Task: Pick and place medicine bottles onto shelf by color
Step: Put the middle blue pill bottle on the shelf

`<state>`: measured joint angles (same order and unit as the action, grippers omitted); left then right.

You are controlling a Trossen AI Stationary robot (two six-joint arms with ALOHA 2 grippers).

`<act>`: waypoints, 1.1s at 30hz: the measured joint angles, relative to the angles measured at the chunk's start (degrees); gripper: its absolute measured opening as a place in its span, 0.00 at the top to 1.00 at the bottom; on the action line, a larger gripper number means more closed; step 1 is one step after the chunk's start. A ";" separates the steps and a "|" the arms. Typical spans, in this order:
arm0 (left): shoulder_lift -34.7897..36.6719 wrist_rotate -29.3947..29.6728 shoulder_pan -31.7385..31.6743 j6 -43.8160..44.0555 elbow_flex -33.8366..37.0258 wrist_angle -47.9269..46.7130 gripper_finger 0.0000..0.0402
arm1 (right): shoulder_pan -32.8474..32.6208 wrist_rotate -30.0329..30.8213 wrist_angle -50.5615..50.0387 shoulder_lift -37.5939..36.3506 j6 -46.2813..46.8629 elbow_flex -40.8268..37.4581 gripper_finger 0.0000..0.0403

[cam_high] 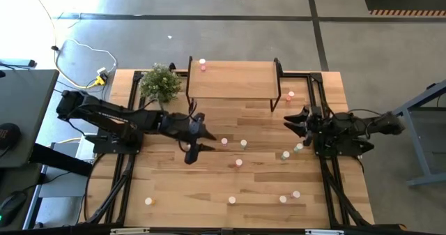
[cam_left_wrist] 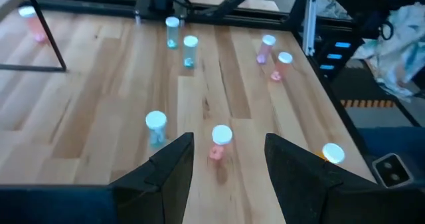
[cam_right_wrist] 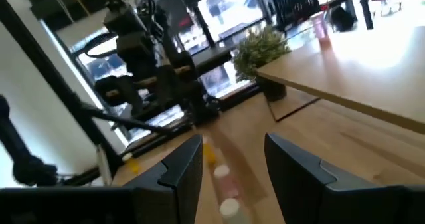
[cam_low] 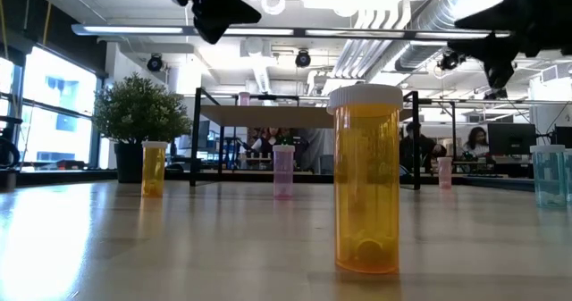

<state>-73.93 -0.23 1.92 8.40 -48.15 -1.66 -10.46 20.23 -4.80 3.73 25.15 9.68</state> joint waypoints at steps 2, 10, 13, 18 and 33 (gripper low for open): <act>0.00 2.19 1.15 0.00 2.16 3.68 0.57 | 0.00 -1.07 -4.84 2.35 1.54 3.52 0.62; 0.26 9.49 3.56 2.70 6.99 9.23 0.57 | -2.21 -7.38 -20.67 15.58 15.65 13.88 0.62; 0.26 11.38 4.60 3.51 8.30 10.21 0.57 | -4.93 -9.74 -20.80 20.91 19.77 15.72 0.62; 0.26 11.48 6.36 3.63 8.58 12.26 0.57 | -10.83 -9.49 -23.05 28.15 25.96 18.85 0.62; 0.75 11.39 7.62 1.61 8.58 13.10 0.57 | -26.62 2.87 -39.26 40.34 50.08 31.34 0.62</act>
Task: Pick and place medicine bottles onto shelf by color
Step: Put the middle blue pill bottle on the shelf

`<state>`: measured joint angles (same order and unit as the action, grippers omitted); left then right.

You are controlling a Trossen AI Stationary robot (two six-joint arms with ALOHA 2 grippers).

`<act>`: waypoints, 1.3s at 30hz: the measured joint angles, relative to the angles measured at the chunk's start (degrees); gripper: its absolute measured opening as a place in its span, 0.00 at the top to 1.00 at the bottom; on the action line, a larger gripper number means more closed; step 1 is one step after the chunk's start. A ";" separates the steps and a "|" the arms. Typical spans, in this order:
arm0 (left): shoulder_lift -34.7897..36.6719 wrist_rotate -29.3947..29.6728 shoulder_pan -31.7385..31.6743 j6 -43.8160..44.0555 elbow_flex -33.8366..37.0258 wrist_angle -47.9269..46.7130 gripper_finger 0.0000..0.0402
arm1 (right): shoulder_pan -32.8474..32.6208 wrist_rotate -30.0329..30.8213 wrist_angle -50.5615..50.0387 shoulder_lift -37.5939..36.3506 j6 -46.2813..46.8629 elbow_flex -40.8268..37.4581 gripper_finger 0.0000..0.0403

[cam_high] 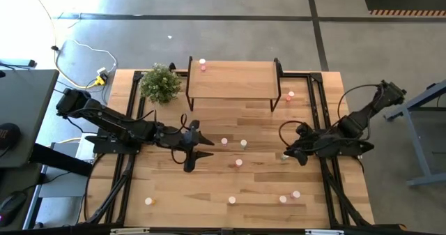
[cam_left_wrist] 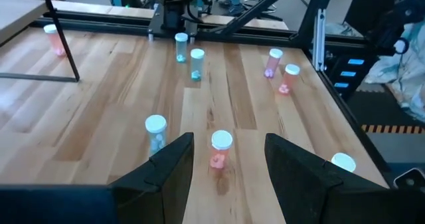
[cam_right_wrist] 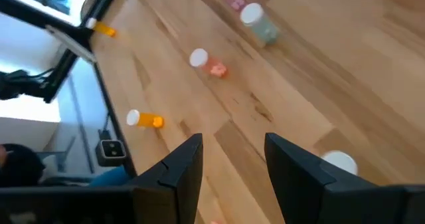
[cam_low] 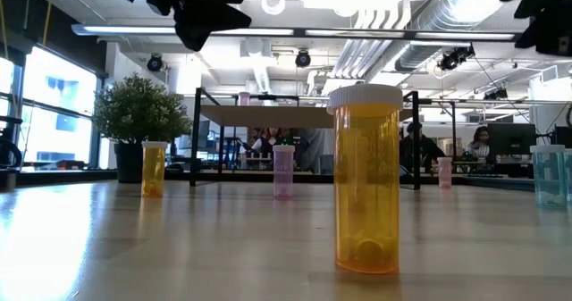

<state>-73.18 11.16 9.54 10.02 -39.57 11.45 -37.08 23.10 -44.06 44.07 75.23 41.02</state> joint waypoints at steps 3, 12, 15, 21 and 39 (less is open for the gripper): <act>0.00 -0.02 0.00 -0.59 0.00 0.02 0.57 | -1.88 3.30 -9.82 2.41 3.64 4.17 0.62; 0.00 -0.01 0.00 -0.57 0.00 0.02 0.57 | -2.82 -3.56 -19.67 9.05 10.29 4.96 0.62; 0.00 0.38 0.00 0.04 0.00 0.02 0.57 | -2.80 -6.28 -19.54 11.23 10.43 4.96 0.62; 0.00 0.48 0.00 1.39 0.00 0.41 0.57 | -2.84 -8.08 -18.73 13.99 12.41 4.96 0.62; 0.00 0.61 0.00 2.45 0.00 0.52 0.57 | -2.53 -7.22 -16.34 20.12 11.77 4.91 0.53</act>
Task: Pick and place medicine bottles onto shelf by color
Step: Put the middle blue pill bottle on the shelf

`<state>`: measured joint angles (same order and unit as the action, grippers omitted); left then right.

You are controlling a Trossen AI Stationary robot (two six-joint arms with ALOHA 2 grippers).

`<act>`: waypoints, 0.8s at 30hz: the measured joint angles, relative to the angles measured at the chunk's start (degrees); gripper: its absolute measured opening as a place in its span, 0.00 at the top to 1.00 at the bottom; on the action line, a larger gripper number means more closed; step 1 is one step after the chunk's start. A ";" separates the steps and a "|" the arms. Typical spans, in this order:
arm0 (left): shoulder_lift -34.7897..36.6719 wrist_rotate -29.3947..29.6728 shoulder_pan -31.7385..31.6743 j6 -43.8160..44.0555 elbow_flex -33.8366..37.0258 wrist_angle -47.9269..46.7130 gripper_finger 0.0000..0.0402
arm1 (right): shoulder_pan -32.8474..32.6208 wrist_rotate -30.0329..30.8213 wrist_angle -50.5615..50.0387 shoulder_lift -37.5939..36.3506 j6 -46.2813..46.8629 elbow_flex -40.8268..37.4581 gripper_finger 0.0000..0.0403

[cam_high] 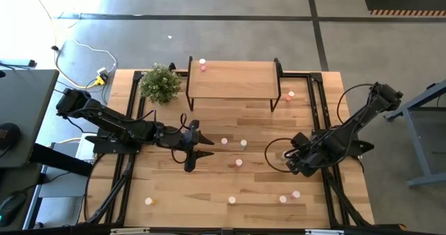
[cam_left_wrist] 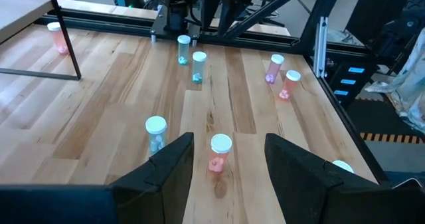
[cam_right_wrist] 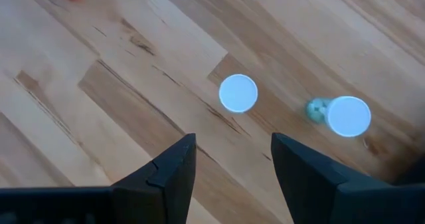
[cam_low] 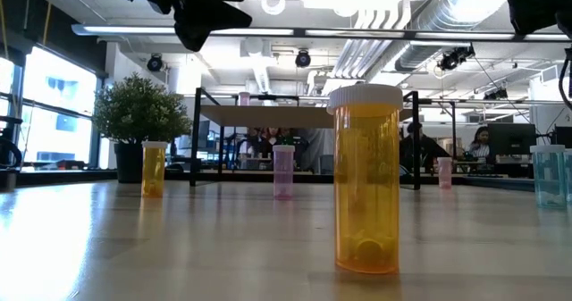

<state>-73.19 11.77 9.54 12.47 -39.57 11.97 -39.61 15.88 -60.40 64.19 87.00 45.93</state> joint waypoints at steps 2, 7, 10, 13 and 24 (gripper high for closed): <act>0.00 0.01 0.00 0.00 0.00 0.00 0.57 | 0.46 -0.07 0.17 0.49 0.00 -0.02 0.53; 0.00 0.00 0.00 -0.02 0.00 -0.02 0.57 | 2.69 0.00 0.68 2.30 -0.66 -0.02 0.50; 0.00 0.00 0.00 -0.15 0.00 -0.03 0.57 | 4.56 -0.53 0.66 3.44 -2.00 -0.02 0.48; 0.00 0.00 0.00 -0.19 0.00 -0.04 0.57 | 6.19 -1.21 1.12 4.45 -2.41 -0.02 0.47; 0.00 -0.22 -0.02 -0.65 -0.02 -0.07 0.57 | 10.67 -5.89 4.70 8.13 -7.70 -0.04 0.47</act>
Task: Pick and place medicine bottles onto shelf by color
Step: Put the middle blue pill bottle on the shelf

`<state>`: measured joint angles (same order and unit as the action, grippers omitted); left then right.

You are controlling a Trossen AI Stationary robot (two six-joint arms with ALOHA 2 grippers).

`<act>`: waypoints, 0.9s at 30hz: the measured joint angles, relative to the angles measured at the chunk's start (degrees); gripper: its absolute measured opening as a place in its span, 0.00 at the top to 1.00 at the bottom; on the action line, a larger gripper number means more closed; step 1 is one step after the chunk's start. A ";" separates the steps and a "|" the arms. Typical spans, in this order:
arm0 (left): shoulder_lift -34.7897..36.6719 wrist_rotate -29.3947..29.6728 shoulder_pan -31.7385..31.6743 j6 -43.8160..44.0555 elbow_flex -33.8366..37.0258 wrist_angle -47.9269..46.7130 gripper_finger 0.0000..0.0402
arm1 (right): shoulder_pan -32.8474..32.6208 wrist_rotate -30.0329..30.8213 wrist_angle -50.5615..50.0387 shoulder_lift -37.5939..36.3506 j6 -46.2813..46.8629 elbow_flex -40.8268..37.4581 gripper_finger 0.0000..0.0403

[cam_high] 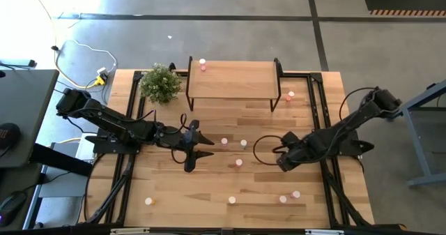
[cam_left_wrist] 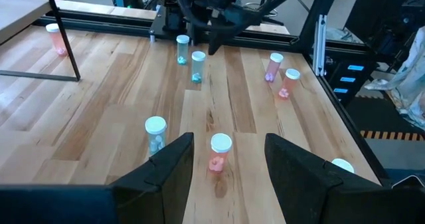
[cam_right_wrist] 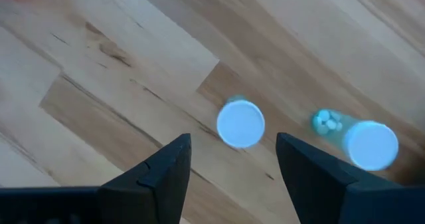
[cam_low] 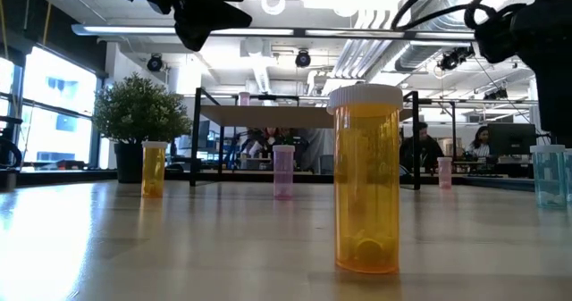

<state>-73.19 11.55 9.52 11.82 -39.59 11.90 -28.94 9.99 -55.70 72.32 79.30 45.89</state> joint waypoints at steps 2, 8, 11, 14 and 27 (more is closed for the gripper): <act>0.00 0.00 0.00 -0.01 0.00 0.00 0.57 | 0.78 -0.03 0.22 0.81 -1.12 0.00 0.47; 0.00 0.00 0.00 -0.01 0.00 -0.01 0.57 | 2.05 -0.91 0.17 3.67 -2.25 0.00 0.47; 0.00 0.00 0.00 -0.01 0.00 -0.01 0.57 | 2.09 -1.38 0.21 5.03 -2.28 0.00 0.47; 0.00 0.00 0.02 -0.01 0.00 0.00 0.57 | 2.09 -1.52 0.62 6.30 -2.41 0.00 0.47; 0.00 0.00 0.00 -0.01 -0.02 0.00 0.57 | 2.09 -0.03 1.16 8.48 -2.86 0.00 0.64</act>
<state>-73.19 11.55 9.52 11.81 -39.62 11.90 -26.85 9.96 -54.54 80.79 76.43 45.89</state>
